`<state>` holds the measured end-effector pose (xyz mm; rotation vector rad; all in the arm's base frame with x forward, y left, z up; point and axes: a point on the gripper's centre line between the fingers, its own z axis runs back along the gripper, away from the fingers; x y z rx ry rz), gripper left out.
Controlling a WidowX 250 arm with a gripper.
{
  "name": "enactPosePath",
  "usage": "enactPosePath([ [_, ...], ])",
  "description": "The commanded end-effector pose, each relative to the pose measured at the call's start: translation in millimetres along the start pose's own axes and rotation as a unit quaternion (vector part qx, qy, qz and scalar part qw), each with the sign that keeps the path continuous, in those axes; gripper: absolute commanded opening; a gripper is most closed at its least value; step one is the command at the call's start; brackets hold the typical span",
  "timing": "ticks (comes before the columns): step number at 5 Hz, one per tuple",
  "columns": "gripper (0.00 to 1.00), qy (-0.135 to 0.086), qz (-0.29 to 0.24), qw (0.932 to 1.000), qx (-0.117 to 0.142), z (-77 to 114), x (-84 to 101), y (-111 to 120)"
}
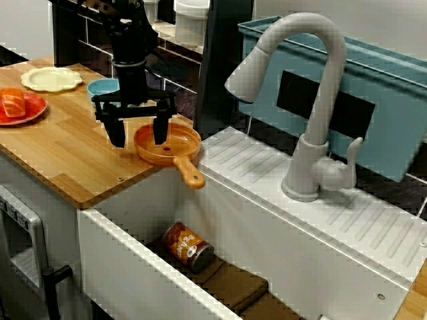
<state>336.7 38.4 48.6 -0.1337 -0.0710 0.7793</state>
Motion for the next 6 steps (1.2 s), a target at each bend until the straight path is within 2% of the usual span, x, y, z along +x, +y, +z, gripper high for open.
enactPosePath([
  [1, 1.00, -0.025, -0.001, 0.9997, -0.007, 5.7, 6.9, -1],
  [4, 1.00, -0.033, -0.002, 0.9994, 0.006, -2.5, 8.2, 7],
  [6, 1.00, -0.037, 0.002, 0.9993, 0.005, -3.6, 14.9, 19],
])
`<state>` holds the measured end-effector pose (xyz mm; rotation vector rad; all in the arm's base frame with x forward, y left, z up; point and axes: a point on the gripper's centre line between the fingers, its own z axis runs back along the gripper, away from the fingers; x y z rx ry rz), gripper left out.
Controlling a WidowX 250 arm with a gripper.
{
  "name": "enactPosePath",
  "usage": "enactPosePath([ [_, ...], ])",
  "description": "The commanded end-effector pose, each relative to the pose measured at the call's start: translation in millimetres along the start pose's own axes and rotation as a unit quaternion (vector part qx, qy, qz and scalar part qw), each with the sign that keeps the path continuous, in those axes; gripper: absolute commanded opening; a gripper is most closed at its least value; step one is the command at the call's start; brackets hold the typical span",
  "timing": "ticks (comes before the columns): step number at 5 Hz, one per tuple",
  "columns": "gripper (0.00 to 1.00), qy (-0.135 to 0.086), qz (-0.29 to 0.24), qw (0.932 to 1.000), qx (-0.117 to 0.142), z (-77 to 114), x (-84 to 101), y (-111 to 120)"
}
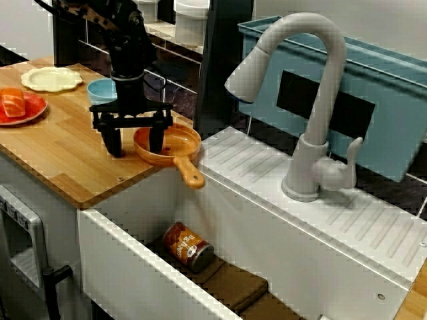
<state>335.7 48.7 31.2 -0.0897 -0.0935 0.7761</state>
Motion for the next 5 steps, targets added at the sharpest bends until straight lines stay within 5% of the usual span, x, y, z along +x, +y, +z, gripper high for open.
enactPosePath([
  [1, 1.00, -0.012, 0.005, 0.9999, -0.002, 10.6, 13.6, 12],
  [5, 1.00, -0.007, -0.012, 0.9996, 0.026, 15.7, 40.4, 18],
])
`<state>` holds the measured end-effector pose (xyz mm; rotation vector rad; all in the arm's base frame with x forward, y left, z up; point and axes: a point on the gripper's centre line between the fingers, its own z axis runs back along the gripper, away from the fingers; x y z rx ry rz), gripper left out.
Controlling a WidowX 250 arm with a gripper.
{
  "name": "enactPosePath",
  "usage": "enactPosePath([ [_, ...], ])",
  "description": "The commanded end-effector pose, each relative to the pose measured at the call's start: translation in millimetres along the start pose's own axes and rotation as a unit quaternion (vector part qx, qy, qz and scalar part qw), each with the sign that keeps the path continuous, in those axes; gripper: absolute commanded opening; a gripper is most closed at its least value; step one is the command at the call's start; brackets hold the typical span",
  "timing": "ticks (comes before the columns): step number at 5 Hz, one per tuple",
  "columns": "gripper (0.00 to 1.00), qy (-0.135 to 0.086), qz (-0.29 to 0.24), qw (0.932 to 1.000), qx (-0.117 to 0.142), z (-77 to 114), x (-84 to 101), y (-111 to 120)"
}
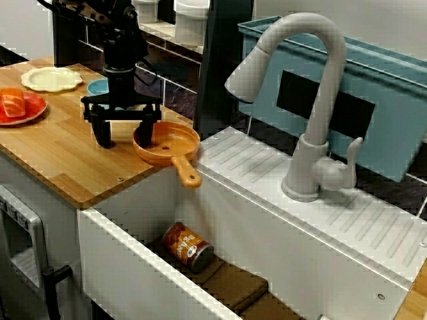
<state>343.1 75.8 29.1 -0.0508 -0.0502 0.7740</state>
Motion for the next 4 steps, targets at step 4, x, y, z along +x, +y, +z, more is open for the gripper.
enactPosePath([
  [4, 1.00, -0.011, -0.027, 0.9995, 0.015, 34.4, 44.3, 24],
])
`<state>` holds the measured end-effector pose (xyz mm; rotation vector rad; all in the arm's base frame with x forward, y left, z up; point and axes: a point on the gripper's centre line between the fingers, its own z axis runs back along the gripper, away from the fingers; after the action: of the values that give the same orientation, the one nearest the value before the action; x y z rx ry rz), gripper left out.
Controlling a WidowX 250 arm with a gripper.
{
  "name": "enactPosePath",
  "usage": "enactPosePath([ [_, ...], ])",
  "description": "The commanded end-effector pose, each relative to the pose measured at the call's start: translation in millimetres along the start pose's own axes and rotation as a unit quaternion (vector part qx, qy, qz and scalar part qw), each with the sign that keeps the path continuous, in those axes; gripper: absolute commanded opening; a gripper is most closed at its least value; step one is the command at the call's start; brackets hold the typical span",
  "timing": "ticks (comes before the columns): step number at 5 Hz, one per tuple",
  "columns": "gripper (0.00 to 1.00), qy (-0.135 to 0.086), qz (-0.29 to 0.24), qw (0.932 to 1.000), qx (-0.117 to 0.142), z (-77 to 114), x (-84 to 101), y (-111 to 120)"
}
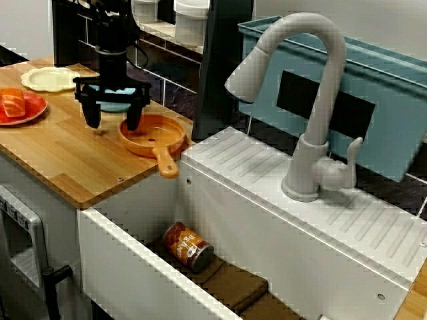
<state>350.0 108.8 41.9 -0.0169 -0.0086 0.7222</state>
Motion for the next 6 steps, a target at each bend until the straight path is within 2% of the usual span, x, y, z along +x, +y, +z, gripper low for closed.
enactPosePath([
  [1, 1.00, -0.025, 0.002, 0.9997, -0.005, 26.1, 25.3, 12],
  [2, 1.00, -0.028, 0.005, 0.9996, -0.008, 27.5, 30.2, 18],
  [4, 1.00, -0.025, 0.004, 0.9997, 0.002, 26.3, 36.2, 19],
  [6, 1.00, -0.014, -0.008, 0.9999, -0.002, 33.3, 27.4, 21],
])
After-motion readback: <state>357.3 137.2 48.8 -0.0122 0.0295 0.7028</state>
